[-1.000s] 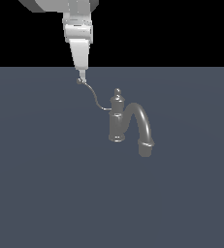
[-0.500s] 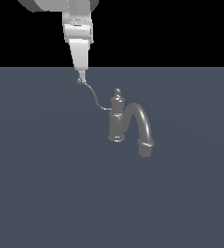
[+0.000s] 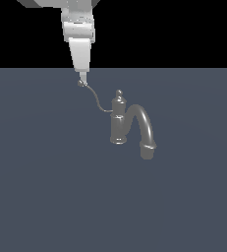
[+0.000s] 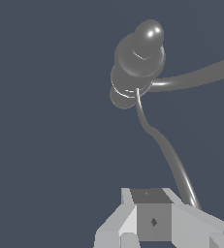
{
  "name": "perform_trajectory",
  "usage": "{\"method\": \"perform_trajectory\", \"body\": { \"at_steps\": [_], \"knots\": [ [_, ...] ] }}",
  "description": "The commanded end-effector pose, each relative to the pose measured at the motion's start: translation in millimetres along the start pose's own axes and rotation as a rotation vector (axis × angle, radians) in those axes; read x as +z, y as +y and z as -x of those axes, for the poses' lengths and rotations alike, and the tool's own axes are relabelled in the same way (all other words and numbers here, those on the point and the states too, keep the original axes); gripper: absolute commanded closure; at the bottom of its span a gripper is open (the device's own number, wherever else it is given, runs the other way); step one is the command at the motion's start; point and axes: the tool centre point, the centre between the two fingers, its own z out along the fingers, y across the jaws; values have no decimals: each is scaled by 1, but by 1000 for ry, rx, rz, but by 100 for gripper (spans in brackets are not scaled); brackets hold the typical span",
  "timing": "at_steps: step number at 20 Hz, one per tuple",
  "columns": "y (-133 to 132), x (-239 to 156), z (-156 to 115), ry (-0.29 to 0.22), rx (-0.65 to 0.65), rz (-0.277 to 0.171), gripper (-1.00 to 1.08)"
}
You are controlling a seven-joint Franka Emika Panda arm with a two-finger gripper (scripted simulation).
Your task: Turn on the faucet by rotating a designated handle.
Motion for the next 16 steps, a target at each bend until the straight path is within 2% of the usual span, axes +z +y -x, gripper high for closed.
{"method": "perform_trajectory", "body": {
  "at_steps": [1,16],
  "knots": [
    [10,0,-1,1,1,4,108],
    [57,0,-2,1,2,4,108]
  ]
}}
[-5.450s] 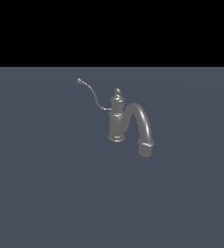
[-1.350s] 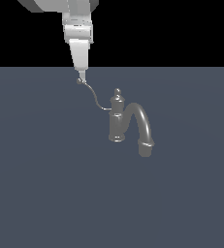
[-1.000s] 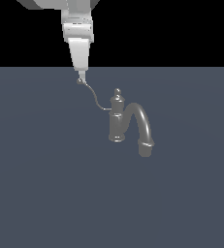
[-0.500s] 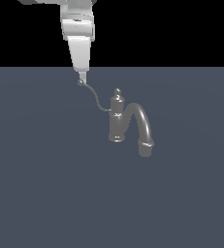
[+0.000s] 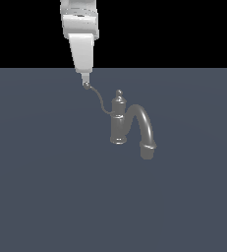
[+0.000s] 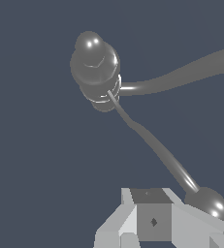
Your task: Turn on the faucet by rotating a designated handle.
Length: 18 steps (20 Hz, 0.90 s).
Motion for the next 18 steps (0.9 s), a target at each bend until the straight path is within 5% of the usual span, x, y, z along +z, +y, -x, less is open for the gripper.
{"method": "perform_trajectory", "body": {
  "at_steps": [1,18],
  "knots": [
    [12,2,4,-1,-6,10,108],
    [55,1,-45,0,-3,7,108]
  ]
}}
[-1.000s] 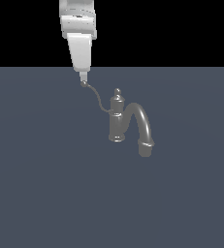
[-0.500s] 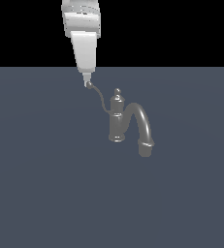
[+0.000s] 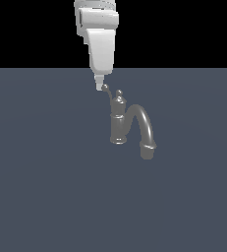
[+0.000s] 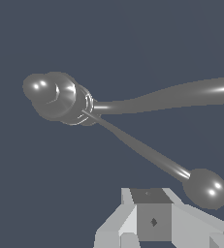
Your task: Turn on the faucet by rotating a designated handle.
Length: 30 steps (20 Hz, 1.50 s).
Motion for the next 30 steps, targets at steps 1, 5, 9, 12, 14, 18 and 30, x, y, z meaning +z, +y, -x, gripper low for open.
{"method": "perform_trajectory", "body": {
  "at_steps": [1,5,9,12,14,18,30],
  "knots": [
    [14,1,-13,0,10,11,108],
    [28,1,-25,-1,8,13,108],
    [28,0,-21,0,-7,7,108],
    [29,0,-39,0,-4,8,108],
    [29,0,-51,0,-3,9,108],
    [30,1,-74,0,0,10,108],
    [26,0,-108,-3,-23,10,108]
  ]
}}
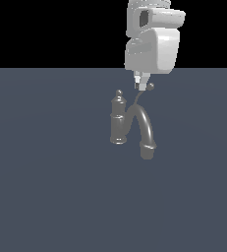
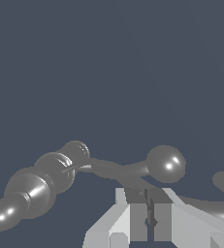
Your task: Turn on the faucet by rotating a designated handle.
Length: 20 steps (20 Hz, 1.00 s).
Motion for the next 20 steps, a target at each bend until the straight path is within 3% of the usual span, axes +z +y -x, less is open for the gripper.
{"method": "perform_trajectory", "body": {
  "at_steps": [1,20],
  "knots": [
    [-2,0,-3,0,1,0,108],
    [-40,1,-55,1,19,2,108]
  ]
}}
